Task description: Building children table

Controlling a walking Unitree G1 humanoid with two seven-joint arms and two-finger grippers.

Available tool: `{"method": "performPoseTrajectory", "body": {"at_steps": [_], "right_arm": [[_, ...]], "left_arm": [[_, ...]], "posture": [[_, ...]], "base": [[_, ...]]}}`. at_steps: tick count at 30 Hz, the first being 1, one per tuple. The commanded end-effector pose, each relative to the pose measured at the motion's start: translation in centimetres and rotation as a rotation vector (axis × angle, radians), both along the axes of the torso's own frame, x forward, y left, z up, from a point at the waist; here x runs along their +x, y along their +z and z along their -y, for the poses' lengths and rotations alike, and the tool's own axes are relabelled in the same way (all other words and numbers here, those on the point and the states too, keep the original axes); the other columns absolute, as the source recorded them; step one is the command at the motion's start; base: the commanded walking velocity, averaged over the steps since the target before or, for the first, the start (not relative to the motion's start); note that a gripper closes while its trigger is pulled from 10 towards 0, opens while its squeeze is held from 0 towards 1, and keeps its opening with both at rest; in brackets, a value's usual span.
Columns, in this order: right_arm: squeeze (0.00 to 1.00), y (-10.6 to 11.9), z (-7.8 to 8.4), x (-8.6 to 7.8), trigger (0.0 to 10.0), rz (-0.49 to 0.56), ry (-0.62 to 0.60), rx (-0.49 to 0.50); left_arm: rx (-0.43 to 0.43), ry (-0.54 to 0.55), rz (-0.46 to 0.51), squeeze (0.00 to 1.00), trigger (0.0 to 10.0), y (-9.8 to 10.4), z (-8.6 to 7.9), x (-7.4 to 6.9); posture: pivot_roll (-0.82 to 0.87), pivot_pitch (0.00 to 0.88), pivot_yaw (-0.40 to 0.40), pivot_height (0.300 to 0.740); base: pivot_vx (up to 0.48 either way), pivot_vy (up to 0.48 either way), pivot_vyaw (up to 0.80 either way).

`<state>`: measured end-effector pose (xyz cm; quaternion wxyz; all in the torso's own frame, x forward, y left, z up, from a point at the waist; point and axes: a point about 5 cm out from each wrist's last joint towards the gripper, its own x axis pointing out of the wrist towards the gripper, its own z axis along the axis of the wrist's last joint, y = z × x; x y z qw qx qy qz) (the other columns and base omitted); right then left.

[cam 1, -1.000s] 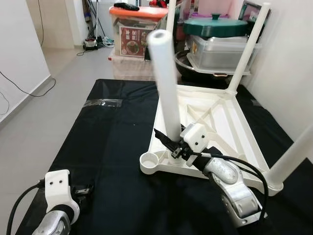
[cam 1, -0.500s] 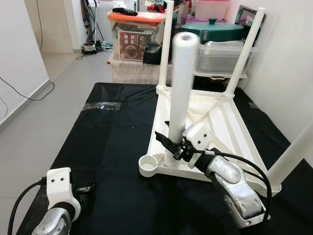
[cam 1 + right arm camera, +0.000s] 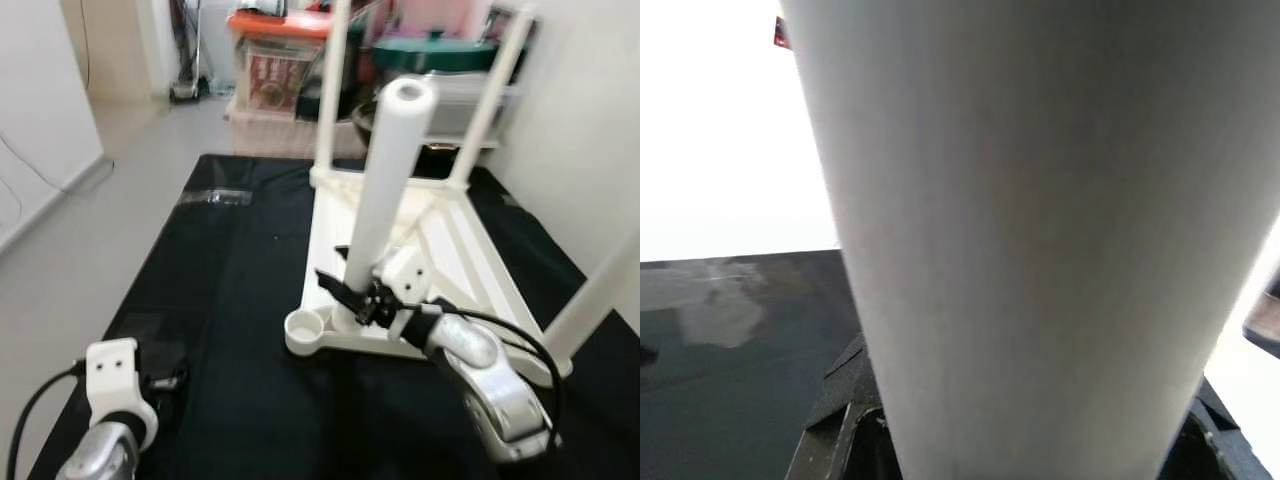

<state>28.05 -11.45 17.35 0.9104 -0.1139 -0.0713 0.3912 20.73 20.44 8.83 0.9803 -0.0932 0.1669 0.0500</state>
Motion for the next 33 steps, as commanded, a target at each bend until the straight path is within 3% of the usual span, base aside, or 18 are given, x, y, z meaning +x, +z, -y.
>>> {"method": "performPoseTrajectory", "body": {"at_steps": [1, 14, 17, 19, 21, 22, 28, 33], "right_arm": [[0.01, -3.3, -0.4, -0.6, 10.0, -0.192, 0.033, -0.044], [0.01, -2.3, -0.2, 0.3, 10.0, -0.177, 0.007, -0.025], [0.01, -1.7, 0.3, 1.0, 10.0, -0.125, -0.051, -0.014], [0.0, -0.4, 1.1, 2.6, 10.0, -0.086, -0.169, 0.049], [0.0, 0.1, 1.4, 3.1, 10.0, -0.077, -0.2, 0.071], [0.0, 1.7, 1.6, 3.8, 10.0, -0.062, -0.202, 0.13], [0.0, 4.7, 1.9, 4.2, 10.0, -0.028, -0.153, 0.183], [0.0, 9.1, 2.4, 4.1, 10.0, 0.048, -0.074, 0.24]], "left_arm": [[0.017, 0.011, 0.001, 0.0, 10.0, 0.1, -0.4, 0.3], [0.019, 0.02, -0.005, 0.0, 10.0, -0.1, -0.2, 0.4], [0.019, 0.026, -0.011, 0.0, 10.0, -0.4, -0.1, 0.4], [0.019, 0.029, -0.012, 0.0, 10.0, -0.4, -0.1, 0.4], [0.018, 0.029, -0.012, 0.0, 10.0, -0.4, 0.0, 0.4], [0.015, 0.028, -0.009, 0.0, 10.0, -0.4, 0.0, 0.5], [0.012, 0.027, -0.005, 0.0, 10.0, -0.3, 0.1, 0.6], [0.007, 0.022, -0.008, 0.0, 10.0, -0.5, 0.3, 0.5]], "posture": [[0.02, 0.0, -0.052, 0.74], [0.02, 0.0, -0.062, 0.74], [0.01, 0.0, -0.064, 0.74], [0.01, 0.0, -0.062, 0.74], [0.01, 0.0, -0.062, 0.74], [0.01, 0.0, -0.062, 0.74], [0.01, 0.0, -0.061, 0.74], [-0.01, 0.0, -0.053, 0.74]], "base": [[0.0, 0.0, 0.0], [0.0, 0.0, 0.0], [0.0, 0.0, 0.0], [0.0, 0.0, 0.0], [0.0, 0.0, 0.0], [0.0, 0.0, 0.0], [0.0, 0.0, 0.0], [0.0, 0.0, 0.0]]}}
